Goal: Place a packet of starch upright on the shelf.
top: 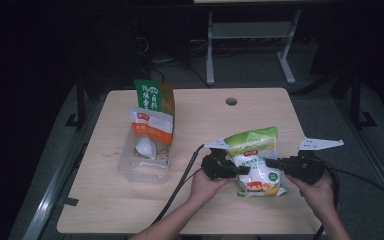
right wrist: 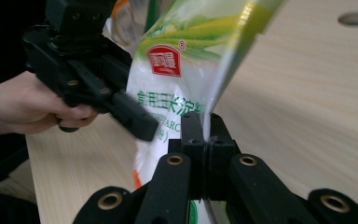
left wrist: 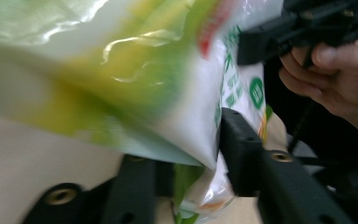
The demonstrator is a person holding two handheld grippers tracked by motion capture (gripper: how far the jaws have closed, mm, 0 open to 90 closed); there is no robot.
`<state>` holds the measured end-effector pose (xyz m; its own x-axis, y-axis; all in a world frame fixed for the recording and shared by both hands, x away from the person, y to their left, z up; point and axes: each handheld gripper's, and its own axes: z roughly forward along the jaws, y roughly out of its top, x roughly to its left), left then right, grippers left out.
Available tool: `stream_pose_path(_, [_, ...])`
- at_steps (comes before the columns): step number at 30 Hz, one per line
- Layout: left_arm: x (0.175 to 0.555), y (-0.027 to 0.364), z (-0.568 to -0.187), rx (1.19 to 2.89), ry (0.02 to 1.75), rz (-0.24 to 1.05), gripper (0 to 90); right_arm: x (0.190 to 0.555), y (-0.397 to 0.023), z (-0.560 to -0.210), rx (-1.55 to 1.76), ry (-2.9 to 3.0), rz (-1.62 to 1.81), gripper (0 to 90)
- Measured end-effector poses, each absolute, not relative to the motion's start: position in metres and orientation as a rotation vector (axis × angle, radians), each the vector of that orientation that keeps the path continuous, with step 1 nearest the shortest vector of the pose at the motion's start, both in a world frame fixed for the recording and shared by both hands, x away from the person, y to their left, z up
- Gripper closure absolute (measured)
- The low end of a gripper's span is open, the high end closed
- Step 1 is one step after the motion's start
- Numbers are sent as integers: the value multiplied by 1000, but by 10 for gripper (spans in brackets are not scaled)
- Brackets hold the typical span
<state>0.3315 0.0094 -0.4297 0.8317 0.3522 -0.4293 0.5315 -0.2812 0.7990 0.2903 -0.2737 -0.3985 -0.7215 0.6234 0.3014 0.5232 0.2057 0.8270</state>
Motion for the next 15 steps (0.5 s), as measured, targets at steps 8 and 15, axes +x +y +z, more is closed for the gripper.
stream_pose_path(8, [327,15,-417,2000,596,55,812,297,-256,-401,1059,2365,1515,851])
stream_pose_path(15, [319,15,-414,2055,527,153,822,299,-256,-413,1076,2405,1505,747])
